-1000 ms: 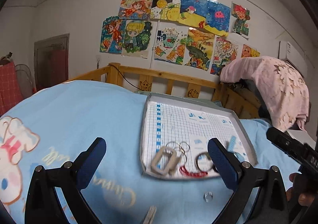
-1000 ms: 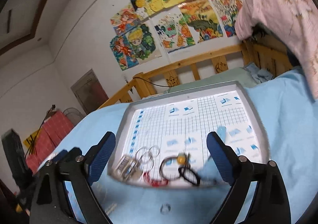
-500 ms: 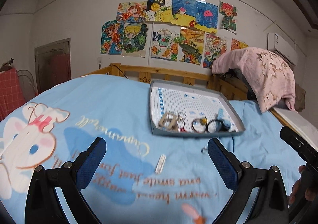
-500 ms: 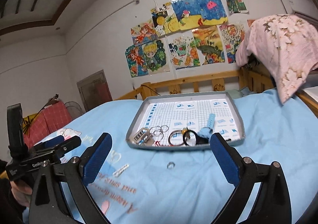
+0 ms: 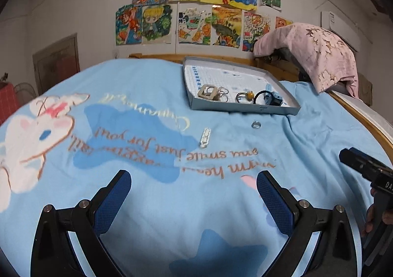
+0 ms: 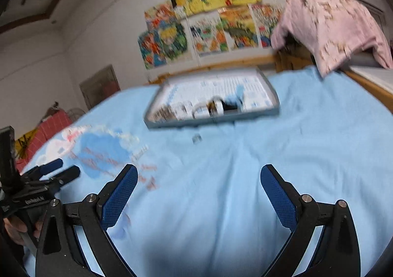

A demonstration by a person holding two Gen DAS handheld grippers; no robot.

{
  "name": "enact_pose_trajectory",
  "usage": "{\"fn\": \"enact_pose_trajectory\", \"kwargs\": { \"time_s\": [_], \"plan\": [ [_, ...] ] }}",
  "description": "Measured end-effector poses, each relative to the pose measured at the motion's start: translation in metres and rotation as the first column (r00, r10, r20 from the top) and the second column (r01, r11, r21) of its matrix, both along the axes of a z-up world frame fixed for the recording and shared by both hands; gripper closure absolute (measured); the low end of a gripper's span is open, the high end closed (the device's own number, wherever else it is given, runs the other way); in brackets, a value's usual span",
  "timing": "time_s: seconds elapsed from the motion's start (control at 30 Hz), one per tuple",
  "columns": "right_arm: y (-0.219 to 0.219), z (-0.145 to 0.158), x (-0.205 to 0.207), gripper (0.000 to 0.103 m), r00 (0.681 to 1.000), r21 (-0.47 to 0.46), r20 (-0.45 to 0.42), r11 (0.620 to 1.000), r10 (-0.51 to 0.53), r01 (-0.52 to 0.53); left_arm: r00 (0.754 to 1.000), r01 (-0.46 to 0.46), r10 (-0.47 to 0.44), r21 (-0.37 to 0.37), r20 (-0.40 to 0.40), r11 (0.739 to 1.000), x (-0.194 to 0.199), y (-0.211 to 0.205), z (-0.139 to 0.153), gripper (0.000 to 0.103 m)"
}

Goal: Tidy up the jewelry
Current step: 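Grasp the white plastic strip with the left tool while the right tool grasps the silver finger ring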

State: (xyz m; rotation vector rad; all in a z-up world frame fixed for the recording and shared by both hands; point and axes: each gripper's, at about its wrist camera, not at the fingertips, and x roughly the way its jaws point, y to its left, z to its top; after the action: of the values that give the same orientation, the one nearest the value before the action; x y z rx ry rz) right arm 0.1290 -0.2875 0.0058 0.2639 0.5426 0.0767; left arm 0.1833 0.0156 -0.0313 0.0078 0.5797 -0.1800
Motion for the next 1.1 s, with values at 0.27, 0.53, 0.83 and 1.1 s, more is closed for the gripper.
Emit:
{"fn": "enact_pose_trajectory", "kwargs": {
  "time_s": [0.27, 0.53, 0.83, 1.1],
  "plan": [
    [0.015, -0.017, 0.011, 0.005, 0.997, -0.035, -0.072, 0.999, 0.028, -0.031, 0.999, 0.014, -0.013, 0.021, -0.048, 1.0, 0.017, -0.005, -0.008, 0.0],
    [0.012, -0.012, 0.031, 0.005, 0.999, -0.07, -0.045, 0.997, 0.01, -0.013, 0.997, 0.002, -0.003, -0.022, -0.072, 1.0, 0.059, -0.012, -0.012, 0.0],
    [0.007, -0.009, 0.1, 0.005, 0.996, -0.111, -0.019, 0.99, 0.091, -0.092, 0.99, 0.068, -0.068, -0.01, -0.122, 0.998, 0.111, -0.036, -0.035, 0.022],
    [0.031, -0.036, 0.159, 0.017, 0.979, -0.133, -0.07, 0.97, 0.193, -0.201, 0.984, 0.083, -0.089, -0.045, -0.154, 0.996, 0.13, -0.037, -0.066, 0.057]
  ]
}}
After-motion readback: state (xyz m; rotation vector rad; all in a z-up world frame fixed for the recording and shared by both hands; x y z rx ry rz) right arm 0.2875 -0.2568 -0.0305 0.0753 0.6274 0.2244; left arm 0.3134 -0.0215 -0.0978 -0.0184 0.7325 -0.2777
